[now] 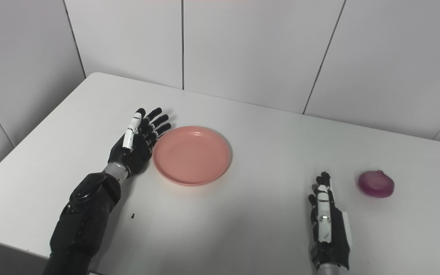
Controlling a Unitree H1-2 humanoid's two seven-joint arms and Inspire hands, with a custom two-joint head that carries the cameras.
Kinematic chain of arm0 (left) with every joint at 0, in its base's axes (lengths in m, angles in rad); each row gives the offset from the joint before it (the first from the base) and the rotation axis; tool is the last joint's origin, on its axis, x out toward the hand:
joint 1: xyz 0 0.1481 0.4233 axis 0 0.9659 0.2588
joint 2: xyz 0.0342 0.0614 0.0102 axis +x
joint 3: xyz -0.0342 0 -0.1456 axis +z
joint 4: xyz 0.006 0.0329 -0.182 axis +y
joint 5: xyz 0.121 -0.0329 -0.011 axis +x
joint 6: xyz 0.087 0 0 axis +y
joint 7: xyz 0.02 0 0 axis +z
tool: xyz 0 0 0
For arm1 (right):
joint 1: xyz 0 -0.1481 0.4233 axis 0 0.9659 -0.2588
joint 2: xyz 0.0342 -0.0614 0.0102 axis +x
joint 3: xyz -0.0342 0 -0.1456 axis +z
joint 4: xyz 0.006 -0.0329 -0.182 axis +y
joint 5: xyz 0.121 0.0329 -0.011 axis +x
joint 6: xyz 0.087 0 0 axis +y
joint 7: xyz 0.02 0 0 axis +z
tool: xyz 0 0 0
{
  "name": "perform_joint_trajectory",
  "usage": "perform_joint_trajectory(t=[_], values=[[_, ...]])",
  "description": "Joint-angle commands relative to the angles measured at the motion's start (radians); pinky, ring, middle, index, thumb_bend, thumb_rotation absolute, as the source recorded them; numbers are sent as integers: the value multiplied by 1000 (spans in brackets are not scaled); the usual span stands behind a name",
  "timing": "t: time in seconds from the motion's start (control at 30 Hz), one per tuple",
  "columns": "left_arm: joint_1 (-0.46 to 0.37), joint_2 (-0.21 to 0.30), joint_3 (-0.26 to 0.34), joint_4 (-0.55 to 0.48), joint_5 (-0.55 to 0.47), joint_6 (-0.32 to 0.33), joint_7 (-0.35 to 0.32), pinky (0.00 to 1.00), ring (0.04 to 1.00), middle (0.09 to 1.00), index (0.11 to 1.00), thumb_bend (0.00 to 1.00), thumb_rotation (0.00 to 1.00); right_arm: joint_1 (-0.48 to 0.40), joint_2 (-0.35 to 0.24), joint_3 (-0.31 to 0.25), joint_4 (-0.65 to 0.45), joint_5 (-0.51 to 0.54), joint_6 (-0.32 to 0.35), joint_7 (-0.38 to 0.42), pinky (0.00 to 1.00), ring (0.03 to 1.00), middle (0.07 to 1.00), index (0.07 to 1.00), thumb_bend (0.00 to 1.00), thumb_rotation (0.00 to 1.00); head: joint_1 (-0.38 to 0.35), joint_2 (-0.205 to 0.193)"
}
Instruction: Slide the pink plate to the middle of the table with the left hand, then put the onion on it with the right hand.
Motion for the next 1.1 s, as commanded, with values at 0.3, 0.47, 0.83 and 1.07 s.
perform_joint_trajectory(t=[0.3,0.47,0.83,1.07], values=[[3,-27,-33,-27,13,-22,-22,887,896,899,878,416,1000,6,18,12,1,-2,-55,-11,1000,1000,1000,1000,155,1000,-15,3],[18,-36,-50,-51,3,-14,-24,886,896,900,881,419,1000,8,20,17,1,-5,-60,-14,1000,1000,1000,1000,158,1000,-32,7],[68,-86,-89,-132,3,-8,-31,897,901,908,892,431,1000,10,29,28,-1,-10,-62,-26,1000,1000,1000,1000,155,1000,-65,14],[104,-135,-124,-172,27,3,8,894,898,906,887,414,1000,12,29,38,-2,-18,-65,-36,1000,1000,1000,1000,176,1000,-98,24]])
